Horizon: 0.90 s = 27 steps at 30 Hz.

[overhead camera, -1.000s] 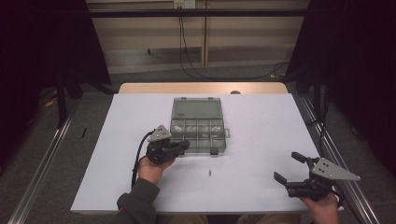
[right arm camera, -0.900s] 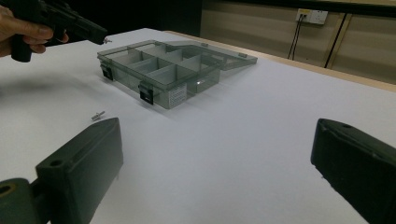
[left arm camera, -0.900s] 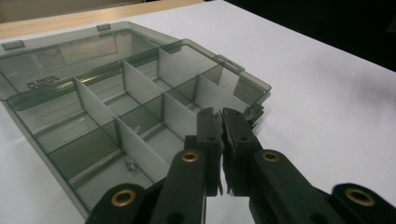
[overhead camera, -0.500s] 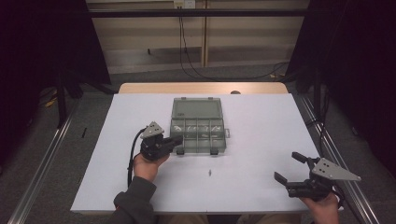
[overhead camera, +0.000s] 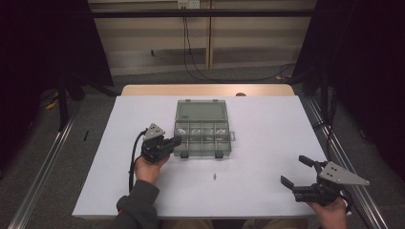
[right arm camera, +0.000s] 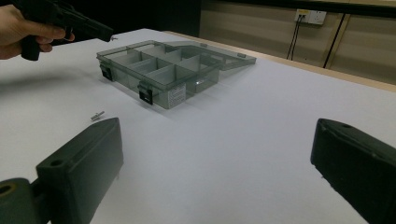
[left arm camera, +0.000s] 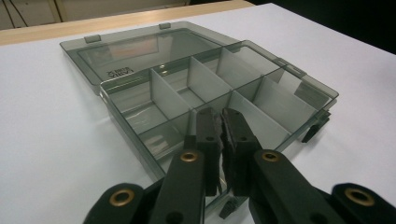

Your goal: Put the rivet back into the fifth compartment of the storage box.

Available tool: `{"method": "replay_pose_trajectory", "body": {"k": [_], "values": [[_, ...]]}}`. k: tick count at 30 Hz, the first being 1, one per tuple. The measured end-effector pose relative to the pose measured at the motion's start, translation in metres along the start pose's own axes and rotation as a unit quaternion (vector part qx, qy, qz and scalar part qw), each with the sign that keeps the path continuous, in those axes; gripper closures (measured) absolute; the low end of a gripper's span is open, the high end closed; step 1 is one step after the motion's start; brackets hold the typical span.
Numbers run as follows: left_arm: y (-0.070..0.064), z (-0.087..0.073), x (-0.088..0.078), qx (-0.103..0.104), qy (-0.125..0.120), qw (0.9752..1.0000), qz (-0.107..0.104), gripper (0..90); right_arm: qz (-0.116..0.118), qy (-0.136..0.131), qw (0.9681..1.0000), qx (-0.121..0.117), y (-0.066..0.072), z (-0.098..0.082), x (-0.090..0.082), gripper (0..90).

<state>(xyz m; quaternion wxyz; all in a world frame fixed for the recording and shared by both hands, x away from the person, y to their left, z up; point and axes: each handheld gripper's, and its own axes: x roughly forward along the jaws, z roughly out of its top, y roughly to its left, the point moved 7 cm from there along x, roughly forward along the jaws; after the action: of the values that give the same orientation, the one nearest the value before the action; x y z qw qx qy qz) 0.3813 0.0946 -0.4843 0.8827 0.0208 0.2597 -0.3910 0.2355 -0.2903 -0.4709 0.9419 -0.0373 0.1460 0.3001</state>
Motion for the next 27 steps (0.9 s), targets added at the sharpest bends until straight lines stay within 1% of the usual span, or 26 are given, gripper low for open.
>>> {"method": "replay_pose_trajectory", "body": {"k": [2,3,8,10,11,14,16,17,23,25,27], "values": [[0.001,-0.001,0.001,0.003,0.002,1.0,0.004,86.3,0.0,0.0,1.0,0.0,0.0,0.0,0.0,2.3],[0.001,-0.001,0.001,-0.001,0.002,1.0,0.003,86.3,0.0,0.0,1.0,0.0,0.0,0.0,0.0,2.3],[0.002,-0.002,0.004,-0.002,0.003,1.0,0.005,86.1,0.001,0.0,1.0,0.0,0.0,0.0,0.0,2.4],[0.002,-0.003,0.005,-0.001,0.007,1.0,0.005,85.7,0.001,0.001,1.0,0.0,0.0,-0.001,0.0,2.4],[0.002,-0.004,0.006,0.003,0.01,0.9999,0.007,85.5,0.001,0.0,1.0,0.0,0.0,-0.001,0.0,2.4],[0.001,-0.003,0.006,0.004,0.008,0.9999,0.006,82.9,0.001,0.0,1.0,0.0,0.0,0.0,-0.001,2.4],[0.0,-0.003,0.006,0.006,0.007,0.9999,0.007,79.6,0.001,0.0,1.0,0.0,0.0,0.0,-0.001,2.4],[0.0,-0.003,0.006,0.005,0.006,0.9999,0.007,79.5,0.001,0.0,1.0,0.0,0.0,0.0,-0.001,2.4],[-0.009,0.0,0.004,0.005,-0.002,0.9999,-0.011,75.3,0.001,0.0,1.0,0.0,0.0,0.0,-0.001,2.4],[-0.013,0.001,0.003,0.003,-0.005,0.9997,-0.022,74.5,0.001,0.0,1.0,0.0,0.0,0.0,-0.001,2.4],[-0.018,0.002,0.002,0.006,-0.008,0.9995,-0.03,73.1,0.0,0.0,1.0,0.0,0.0,0.0,-0.001,2.4]]}}
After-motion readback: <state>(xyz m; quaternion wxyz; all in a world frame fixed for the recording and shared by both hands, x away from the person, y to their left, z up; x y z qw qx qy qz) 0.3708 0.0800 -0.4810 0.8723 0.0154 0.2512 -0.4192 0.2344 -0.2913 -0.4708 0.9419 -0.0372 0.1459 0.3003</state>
